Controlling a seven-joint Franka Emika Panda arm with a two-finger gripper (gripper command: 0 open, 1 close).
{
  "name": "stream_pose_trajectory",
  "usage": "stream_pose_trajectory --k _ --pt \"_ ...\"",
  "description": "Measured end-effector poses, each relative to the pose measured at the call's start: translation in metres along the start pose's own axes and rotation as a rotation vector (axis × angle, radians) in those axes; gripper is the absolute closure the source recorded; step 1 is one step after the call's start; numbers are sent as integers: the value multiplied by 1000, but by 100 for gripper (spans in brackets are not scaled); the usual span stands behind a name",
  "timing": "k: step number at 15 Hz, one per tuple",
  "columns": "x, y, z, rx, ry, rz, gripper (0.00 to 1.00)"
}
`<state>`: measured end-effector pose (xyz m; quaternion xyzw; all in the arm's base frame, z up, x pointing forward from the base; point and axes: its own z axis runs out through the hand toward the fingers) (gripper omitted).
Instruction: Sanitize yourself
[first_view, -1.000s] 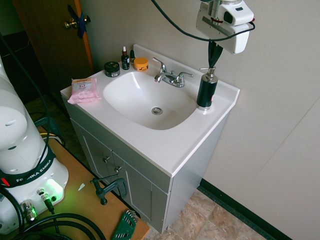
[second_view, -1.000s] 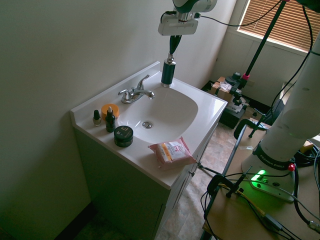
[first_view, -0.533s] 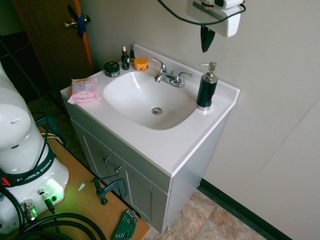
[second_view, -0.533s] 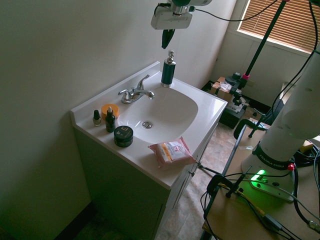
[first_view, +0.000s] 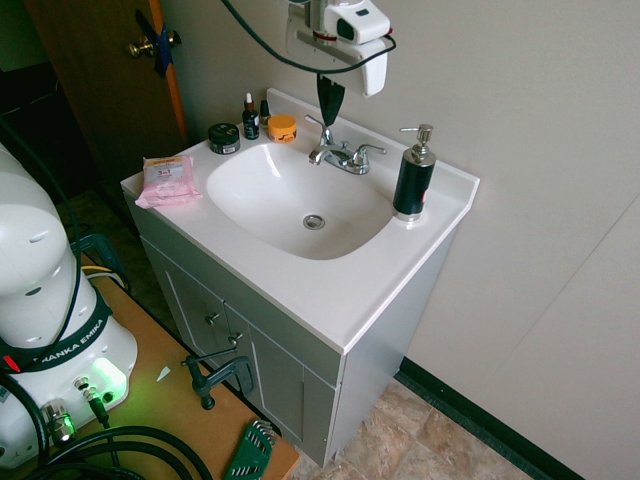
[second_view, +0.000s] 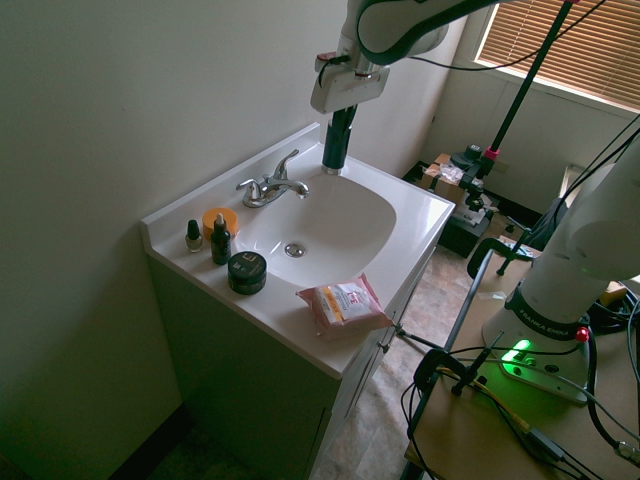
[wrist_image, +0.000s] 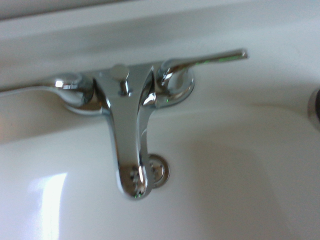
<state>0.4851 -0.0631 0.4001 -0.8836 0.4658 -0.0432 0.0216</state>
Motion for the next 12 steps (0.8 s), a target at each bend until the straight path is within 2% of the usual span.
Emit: stream_pose_trajectory --k 5,12 --pt "-45 9 32 -19 -35 -34 0" --pt "-53 7 32 -5 -41 -33 0"
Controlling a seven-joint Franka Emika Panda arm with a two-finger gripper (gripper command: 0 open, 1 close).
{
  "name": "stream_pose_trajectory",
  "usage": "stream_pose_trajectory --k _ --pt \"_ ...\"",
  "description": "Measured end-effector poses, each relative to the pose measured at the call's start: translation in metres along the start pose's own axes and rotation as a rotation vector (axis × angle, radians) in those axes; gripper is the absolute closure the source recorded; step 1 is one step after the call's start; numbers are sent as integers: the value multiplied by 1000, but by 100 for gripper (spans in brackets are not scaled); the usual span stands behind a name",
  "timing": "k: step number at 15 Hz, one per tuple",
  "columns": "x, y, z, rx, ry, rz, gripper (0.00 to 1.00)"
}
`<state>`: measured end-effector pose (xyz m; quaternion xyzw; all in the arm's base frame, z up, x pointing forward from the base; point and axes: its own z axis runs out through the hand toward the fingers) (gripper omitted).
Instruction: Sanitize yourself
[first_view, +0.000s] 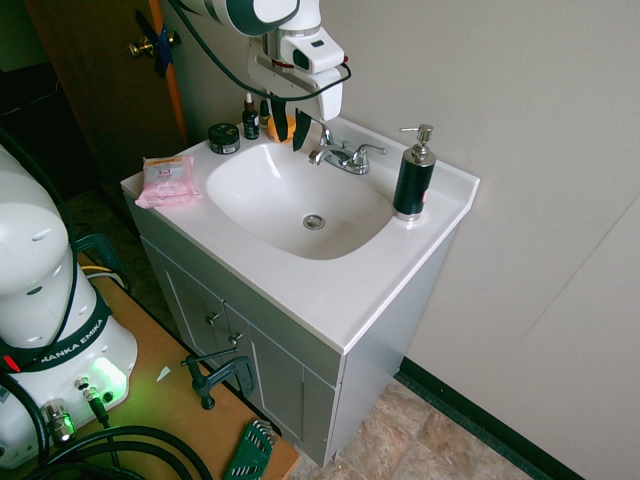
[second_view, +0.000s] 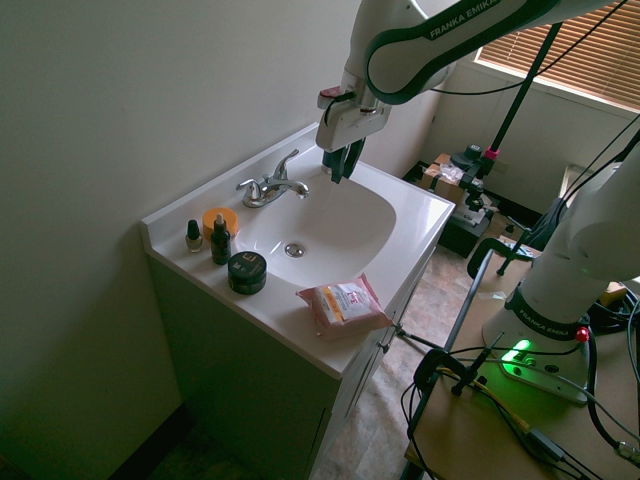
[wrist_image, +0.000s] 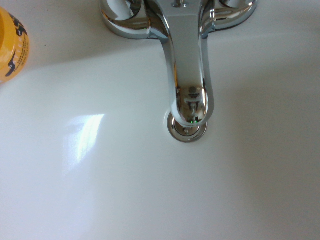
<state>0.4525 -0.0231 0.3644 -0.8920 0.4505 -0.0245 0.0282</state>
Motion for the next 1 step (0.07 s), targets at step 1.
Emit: stream_pose_trajectory --k 1 --pt "0 0 0 0 0 -1 0"
